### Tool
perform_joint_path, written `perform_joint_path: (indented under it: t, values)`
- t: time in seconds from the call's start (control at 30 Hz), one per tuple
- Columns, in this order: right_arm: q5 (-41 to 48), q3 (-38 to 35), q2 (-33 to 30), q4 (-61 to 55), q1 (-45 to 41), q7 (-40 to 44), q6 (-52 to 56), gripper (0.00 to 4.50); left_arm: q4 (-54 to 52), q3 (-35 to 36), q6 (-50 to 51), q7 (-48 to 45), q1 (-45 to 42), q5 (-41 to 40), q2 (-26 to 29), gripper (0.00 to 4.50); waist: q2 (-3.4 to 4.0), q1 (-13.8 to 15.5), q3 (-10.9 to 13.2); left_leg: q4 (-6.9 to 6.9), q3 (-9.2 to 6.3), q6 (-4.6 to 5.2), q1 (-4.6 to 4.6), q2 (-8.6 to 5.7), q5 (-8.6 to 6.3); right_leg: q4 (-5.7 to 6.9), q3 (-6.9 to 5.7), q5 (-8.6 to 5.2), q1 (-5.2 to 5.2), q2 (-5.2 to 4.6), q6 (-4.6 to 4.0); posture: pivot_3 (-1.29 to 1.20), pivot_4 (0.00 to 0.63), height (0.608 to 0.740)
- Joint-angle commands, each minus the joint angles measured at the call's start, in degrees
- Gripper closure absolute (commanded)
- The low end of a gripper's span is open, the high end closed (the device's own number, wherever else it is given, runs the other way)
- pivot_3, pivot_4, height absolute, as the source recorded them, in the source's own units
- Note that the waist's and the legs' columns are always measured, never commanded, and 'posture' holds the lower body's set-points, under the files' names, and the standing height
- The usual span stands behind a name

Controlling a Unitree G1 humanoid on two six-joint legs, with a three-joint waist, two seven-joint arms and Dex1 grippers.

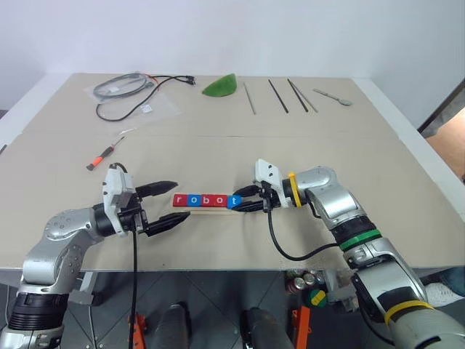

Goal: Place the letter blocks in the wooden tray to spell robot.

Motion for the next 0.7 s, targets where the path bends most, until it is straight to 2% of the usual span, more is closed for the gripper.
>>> perform_joint_path:
  t: [0.03,0.7]
  values:
    - [-0.87,-0.56,0.64,1.22,-1.95,0.43,-1.79,3.3,-1.33,1.51,-0.96,0.02,-0.07,-0.87,0.43,0.0,0.0,0.0,0.0,0.0,0.0,0.0,0.0,0.0,0.0,0.0,0.0,0.0,0.0,0.0,0.0,0.0,0.15,0.74]
    - [-3.21,-0.79,1.89,7.42,-4.96,2.9,-5.85,3.3,-2.22,1.91,-1.58,1.13,0.49,-1.01,-0.01,0.0,0.0,0.0,0.0,0.0,0.0,-0.01,0.01,0.0,0.01,0.0,0.0,0.0,0.01,0.01,0.01,0.0,0.15,0.74]
